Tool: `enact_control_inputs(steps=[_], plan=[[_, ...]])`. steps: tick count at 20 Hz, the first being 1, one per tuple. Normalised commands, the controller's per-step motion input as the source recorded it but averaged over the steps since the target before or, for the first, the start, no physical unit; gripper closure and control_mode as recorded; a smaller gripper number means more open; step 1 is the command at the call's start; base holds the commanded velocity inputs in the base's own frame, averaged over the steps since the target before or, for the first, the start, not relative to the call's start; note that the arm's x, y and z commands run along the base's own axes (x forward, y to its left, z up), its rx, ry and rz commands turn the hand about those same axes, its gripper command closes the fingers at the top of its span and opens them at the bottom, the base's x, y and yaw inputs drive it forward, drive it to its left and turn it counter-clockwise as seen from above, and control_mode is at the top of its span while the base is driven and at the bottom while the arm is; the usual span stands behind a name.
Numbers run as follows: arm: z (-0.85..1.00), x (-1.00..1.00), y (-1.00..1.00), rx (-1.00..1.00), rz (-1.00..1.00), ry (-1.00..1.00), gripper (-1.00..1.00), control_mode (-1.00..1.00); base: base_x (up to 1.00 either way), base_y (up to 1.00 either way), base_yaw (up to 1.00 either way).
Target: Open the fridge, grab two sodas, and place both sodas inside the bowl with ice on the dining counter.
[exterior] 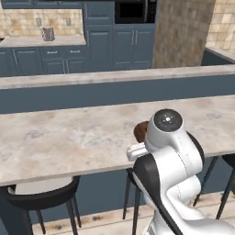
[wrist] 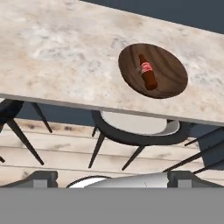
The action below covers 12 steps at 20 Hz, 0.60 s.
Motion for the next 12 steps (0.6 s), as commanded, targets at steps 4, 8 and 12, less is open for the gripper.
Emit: enact_control_inputs(steps=[4, 8, 12], plan=[[0.0, 0.0, 0.0, 0.0, 0.0, 0.0, -1.0, 1.0, 0.0, 0.99, 0.43], [0.0, 0.0, 0.0, 0.0, 0.0, 0.0, -1.0, 1.0, 0.0, 0.85, 0.51], [0.0, 0.0, 0.0, 0.0, 0.0, 0.0, -1.0, 1.0, 0.0, 0.69, 0.57]])
